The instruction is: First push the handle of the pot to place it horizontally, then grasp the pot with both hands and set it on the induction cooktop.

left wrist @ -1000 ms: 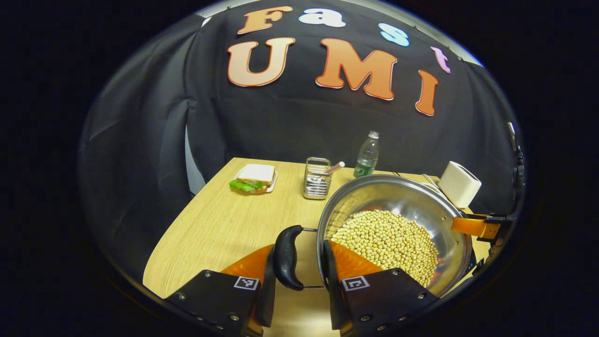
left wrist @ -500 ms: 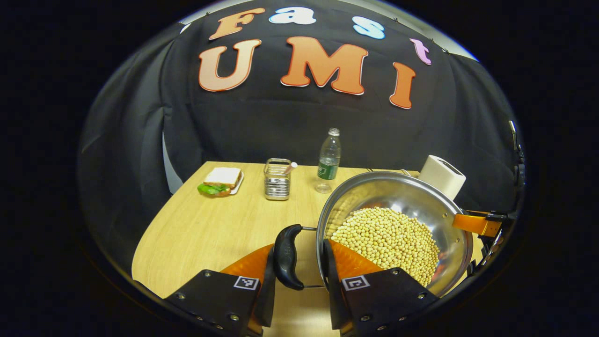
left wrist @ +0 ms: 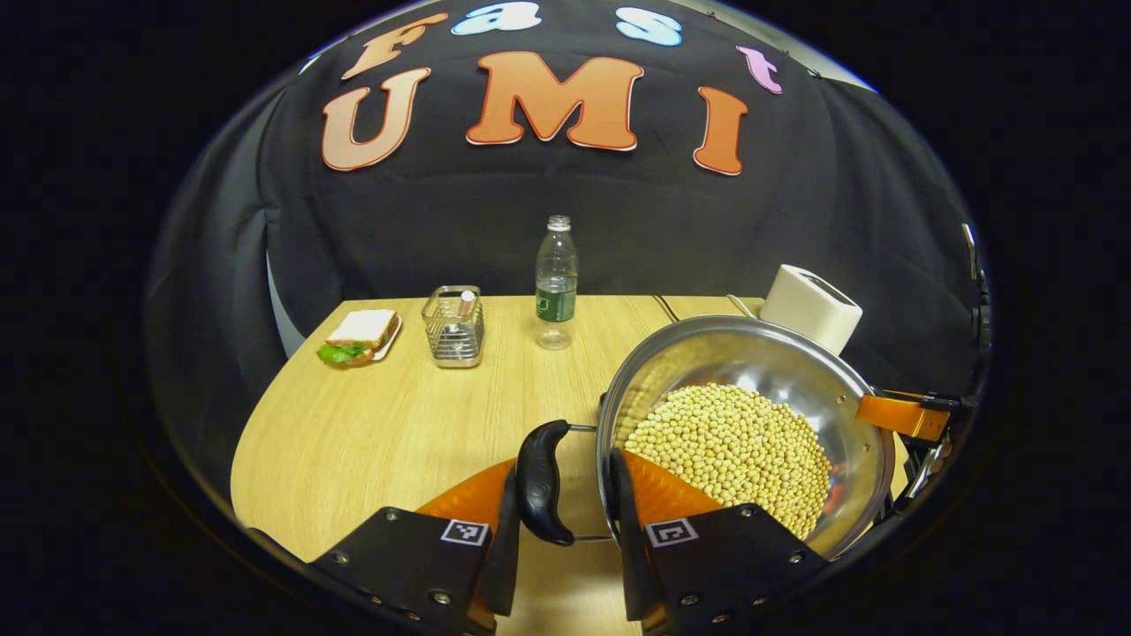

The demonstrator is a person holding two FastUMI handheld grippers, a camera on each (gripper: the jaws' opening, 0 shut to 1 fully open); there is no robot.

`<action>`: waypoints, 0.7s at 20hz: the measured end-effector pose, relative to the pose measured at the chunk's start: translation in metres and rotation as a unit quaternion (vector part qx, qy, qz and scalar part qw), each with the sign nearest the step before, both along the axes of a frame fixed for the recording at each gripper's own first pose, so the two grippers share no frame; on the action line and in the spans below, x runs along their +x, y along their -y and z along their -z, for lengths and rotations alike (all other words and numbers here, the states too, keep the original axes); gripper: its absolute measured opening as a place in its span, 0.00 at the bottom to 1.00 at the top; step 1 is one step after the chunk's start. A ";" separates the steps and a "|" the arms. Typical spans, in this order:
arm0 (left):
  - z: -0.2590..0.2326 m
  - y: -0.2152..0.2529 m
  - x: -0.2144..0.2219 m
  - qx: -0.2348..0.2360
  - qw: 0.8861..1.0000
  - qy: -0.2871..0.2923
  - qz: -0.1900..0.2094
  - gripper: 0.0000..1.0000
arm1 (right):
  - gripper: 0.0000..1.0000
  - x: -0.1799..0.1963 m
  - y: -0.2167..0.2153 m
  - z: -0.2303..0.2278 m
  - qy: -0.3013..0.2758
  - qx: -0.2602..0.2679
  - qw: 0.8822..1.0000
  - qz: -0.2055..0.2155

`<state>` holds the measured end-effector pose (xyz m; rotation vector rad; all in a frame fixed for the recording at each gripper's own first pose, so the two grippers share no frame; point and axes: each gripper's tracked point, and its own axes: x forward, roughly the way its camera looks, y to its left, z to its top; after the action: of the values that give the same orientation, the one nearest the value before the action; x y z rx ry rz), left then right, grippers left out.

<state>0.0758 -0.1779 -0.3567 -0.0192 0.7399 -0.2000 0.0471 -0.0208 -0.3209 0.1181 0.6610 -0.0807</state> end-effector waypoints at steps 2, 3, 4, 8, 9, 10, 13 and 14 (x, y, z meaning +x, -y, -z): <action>0.005 0.010 0.002 0.000 1.000 -0.003 0.000 0.48 | 0.47 0.002 0.009 0.005 -0.005 0.001 1.000 0.002; 0.006 0.013 0.003 0.000 1.000 -0.004 0.001 0.48 | 0.47 0.002 0.013 0.006 -0.007 0.002 1.000 0.002; 0.008 0.017 0.004 0.000 1.000 -0.006 0.000 0.48 | 0.47 0.004 0.017 0.008 -0.008 0.003 1.000 0.003; 0.021 0.029 0.006 0.004 1.000 -0.018 0.004 0.49 | 0.48 0.006 0.027 0.019 -0.018 0.008 1.000 0.004; 0.023 0.030 0.006 0.003 1.000 -0.022 0.004 0.49 | 0.48 0.004 0.028 0.021 -0.021 0.009 1.000 0.003; 0.024 0.032 0.006 0.001 1.000 -0.025 0.004 0.49 | 0.48 0.004 0.029 0.022 -0.023 0.010 1.000 0.003; 0.031 0.035 0.006 -0.002 0.999 -0.034 0.004 0.49 | 0.48 0.006 0.032 0.026 -0.027 0.009 1.000 0.004; 0.034 0.036 0.005 -0.002 0.999 -0.037 0.005 0.49 | 0.47 0.006 0.033 0.027 -0.027 0.008 1.000 0.004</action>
<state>0.0811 -0.2137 -0.3909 -0.0267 0.8138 -0.2114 0.0535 -0.0540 -0.3474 0.1342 0.7160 -0.0860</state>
